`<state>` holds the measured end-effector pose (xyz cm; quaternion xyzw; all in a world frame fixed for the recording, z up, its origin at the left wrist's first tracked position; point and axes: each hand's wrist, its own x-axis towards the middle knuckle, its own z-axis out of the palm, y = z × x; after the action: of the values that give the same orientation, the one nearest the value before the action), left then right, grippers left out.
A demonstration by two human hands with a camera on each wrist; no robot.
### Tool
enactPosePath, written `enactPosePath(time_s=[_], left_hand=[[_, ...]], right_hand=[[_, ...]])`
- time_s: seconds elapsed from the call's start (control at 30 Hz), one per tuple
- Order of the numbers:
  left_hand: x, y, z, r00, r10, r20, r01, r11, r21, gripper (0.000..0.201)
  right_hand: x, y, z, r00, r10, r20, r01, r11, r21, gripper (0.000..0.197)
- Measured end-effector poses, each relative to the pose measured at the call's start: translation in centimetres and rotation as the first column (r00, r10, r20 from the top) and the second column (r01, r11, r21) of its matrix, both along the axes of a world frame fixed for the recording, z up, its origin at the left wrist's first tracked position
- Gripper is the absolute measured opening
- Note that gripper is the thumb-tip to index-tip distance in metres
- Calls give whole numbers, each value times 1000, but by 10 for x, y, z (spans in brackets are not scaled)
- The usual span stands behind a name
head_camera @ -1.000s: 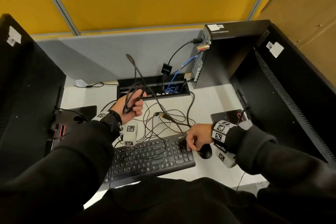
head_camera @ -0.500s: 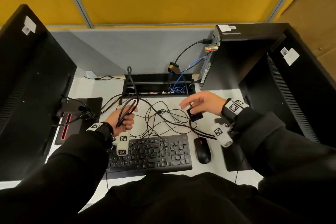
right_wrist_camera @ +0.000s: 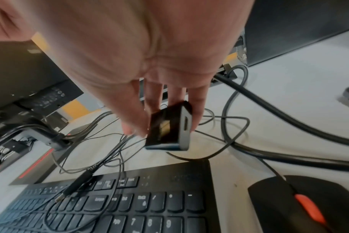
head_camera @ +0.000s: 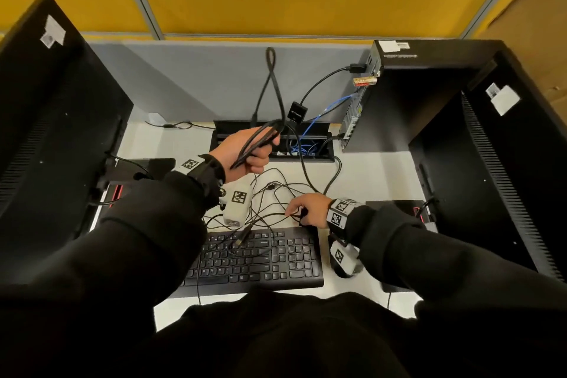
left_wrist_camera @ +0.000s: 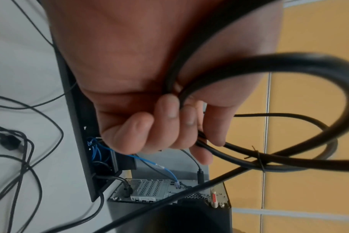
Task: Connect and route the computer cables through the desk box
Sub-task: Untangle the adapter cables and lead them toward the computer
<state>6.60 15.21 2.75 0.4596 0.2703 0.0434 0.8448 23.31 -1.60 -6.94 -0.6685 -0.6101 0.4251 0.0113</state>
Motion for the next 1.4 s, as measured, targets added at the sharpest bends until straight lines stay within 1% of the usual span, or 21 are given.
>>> enactPosePath(time_s=[0.07,0.17,0.27,0.33,0.4,0.5,0.6,0.67,0.73,0.83,0.9,0.97,1.0,1.07,1.1,1.17,1.2,1.27,1.3,1.33,1.4], left_hand=[[1,0,-1,999,-4,-37,6,999,51,27],[-5,4,-13,999,28,-28,-29,999,-39,28],[-4,5,-23,997,59,-38,-63,994,-88,28],[0,3,-25,996,69,-52,-72,995,-75,29],[4,1,-26,996,69,-54,-73,995,-67,29],[10,0,-26,995,80,-57,-82,996,-36,28],[13,-1,-23,988,150,-42,-147,987,64,25],[13,0,-22,982,187,-29,-184,978,97,25],[12,5,-23,982,188,-32,-185,979,89,28],[9,15,-28,989,138,-51,-136,989,53,40],[8,21,-33,995,81,-58,-80,997,19,50],[11,23,-32,999,8,-51,-9,1000,-21,56],[13,23,-32,999,-26,-43,25,999,-25,59],[20,23,-33,996,-42,-81,46,998,45,68],[24,22,-33,990,-1,-142,16,994,110,70],[31,20,-30,946,142,-290,-52,953,298,70],[32,21,-27,927,168,-335,-7,901,433,69],[30,23,-19,910,205,-359,127,688,714,58],[29,25,-13,906,271,-324,96,615,782,57],[27,31,-11,911,313,-268,3,647,763,55],[23,39,-4,948,281,-149,-168,841,515,46]], right_hand=[[5,-1,-5,996,-89,10,88,993,79,32],[19,1,-16,954,-299,32,290,944,160,48],[20,6,-33,915,-391,98,396,917,-39,63],[13,9,-43,933,-289,212,320,939,-126,70],[6,16,-51,954,-162,251,207,965,-163,77],[-11,18,-40,987,-124,103,141,972,-187,64],[-24,16,-32,998,-62,-10,60,985,-164,54],[-22,16,-18,993,-108,-41,104,990,-92,50],[-9,18,1,973,-224,-61,227,973,52,37],[14,21,34,857,-445,-261,506,823,258,15],[26,32,49,764,-548,-341,645,658,388,19],[37,50,62,700,-543,-463,712,580,396,34],[40,60,68,693,-517,-502,710,610,352,42],[44,77,84,707,-458,-538,633,750,194,48],[44,84,90,726,-415,-548,567,812,137,45],[43,96,98,775,-325,-542,470,869,151,35],[41,101,98,791,-285,-541,452,869,202,31],[42,111,91,827,-254,-502,440,848,295,23],[42,115,87,860,-257,-441,421,845,329,18],[41,117,86,899,-255,-355,381,856,350,13],[42,121,85,965,-225,-132,258,896,362,16]])
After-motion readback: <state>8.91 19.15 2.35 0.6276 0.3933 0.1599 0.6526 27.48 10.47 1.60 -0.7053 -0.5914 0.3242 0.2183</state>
